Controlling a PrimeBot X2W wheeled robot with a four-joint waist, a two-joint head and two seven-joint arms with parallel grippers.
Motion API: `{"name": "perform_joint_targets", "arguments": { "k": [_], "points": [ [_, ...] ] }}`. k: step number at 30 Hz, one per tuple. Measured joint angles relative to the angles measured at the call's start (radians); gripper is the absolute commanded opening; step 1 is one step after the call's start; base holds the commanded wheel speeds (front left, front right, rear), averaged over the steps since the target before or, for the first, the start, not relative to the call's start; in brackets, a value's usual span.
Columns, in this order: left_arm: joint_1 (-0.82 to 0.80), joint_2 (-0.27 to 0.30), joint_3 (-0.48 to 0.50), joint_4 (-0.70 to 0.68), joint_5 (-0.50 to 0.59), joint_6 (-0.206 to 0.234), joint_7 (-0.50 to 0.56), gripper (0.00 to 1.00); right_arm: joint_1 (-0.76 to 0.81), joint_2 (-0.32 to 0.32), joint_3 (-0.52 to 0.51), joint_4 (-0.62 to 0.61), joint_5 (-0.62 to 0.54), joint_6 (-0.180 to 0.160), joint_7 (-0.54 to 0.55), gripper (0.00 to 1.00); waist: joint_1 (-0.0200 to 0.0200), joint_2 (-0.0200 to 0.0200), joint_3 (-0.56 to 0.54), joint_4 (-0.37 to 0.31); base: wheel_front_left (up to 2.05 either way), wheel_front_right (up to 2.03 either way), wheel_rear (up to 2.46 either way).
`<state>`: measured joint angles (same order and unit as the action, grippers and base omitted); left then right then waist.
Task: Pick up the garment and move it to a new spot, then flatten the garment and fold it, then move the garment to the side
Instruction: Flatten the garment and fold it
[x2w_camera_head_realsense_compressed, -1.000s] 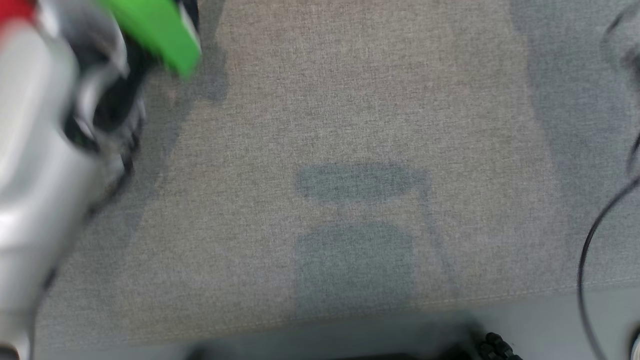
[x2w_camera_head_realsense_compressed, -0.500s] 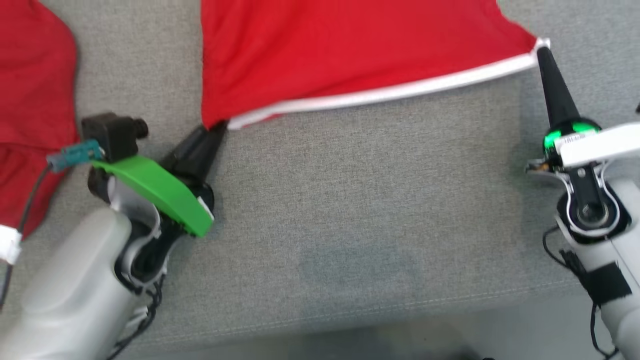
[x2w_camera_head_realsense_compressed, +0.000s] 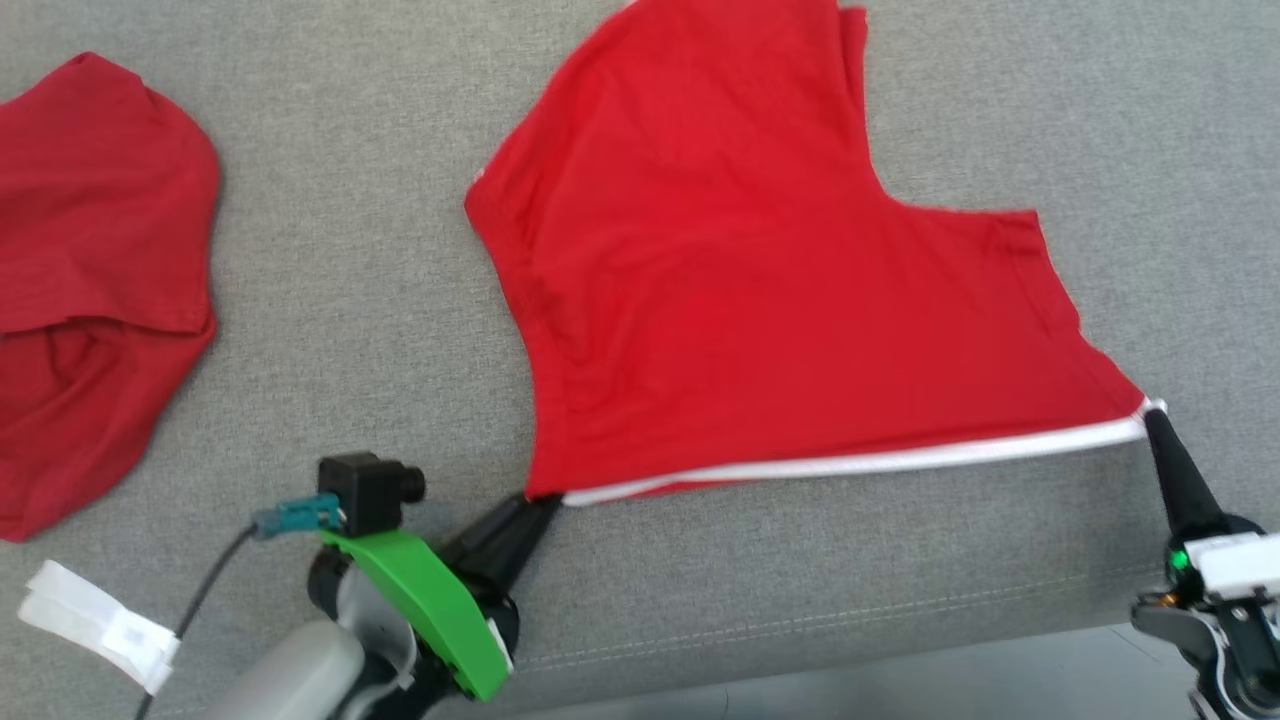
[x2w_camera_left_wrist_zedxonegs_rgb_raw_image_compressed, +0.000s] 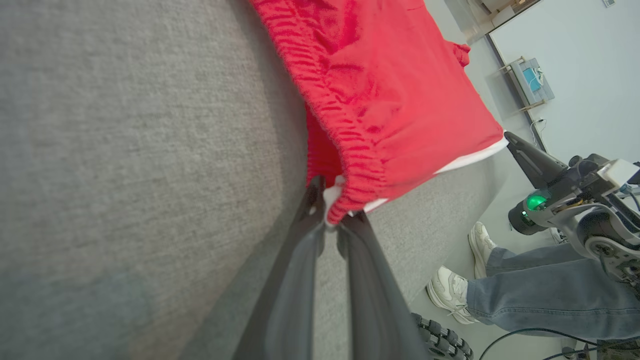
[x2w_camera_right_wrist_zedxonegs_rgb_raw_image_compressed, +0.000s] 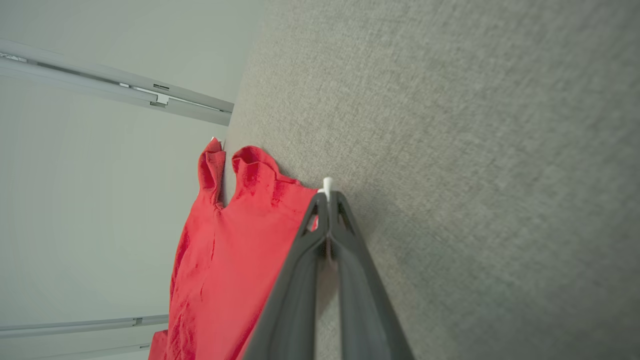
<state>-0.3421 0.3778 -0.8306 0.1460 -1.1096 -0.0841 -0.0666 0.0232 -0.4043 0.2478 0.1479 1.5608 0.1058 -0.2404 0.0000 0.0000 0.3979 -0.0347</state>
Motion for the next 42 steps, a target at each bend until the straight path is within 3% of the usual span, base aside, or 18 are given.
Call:
{"name": "perform_joint_targets", "arguments": {
  "k": [11, 22, 25, 33, 42],
  "points": [
    [0.202, -0.011, -0.022, -0.097, -0.112, 0.048, 0.021, 0.00, 0.234, -0.045, -0.069, -0.042, 0.105, 0.020, 0.021, 0.00, 0.0000, 0.0000, -0.014, 0.002, 0.00, 0.00, 0.00],
    [0.210, 0.060, 0.035, -0.223, -0.118, 0.058, -0.004, 0.00, 0.195, -0.092, -0.124, -0.255, 0.101, 0.026, 0.021, 0.00, 0.0000, 0.0000, -0.032, 0.028, 0.00, 0.00, 0.00],
    [0.212, 0.064, 0.037, -0.269, -0.140, 0.058, 0.004, 0.00, 0.174, -0.136, -0.155, -0.342, 0.083, 0.026, 0.021, 0.00, 0.0000, 0.0000, -0.045, 0.046, 0.00, 0.00, 0.00],
    [0.182, 0.083, 0.069, -0.361, -0.156, 0.081, 0.043, 0.00, 0.087, -0.210, -0.172, -0.415, 0.021, 0.025, 0.023, 0.00, 0.0000, 0.0000, -0.039, 0.066, 0.00, 0.00, 0.00],
    [-0.004, 0.108, 0.133, -0.416, -0.200, 0.130, 0.135, 0.00, -0.150, -0.245, -0.159, -0.405, -0.034, -0.099, 0.053, 0.00, 0.0000, 0.0000, 0.030, 0.059, 0.00, 0.00, 0.00]
  ]
}}
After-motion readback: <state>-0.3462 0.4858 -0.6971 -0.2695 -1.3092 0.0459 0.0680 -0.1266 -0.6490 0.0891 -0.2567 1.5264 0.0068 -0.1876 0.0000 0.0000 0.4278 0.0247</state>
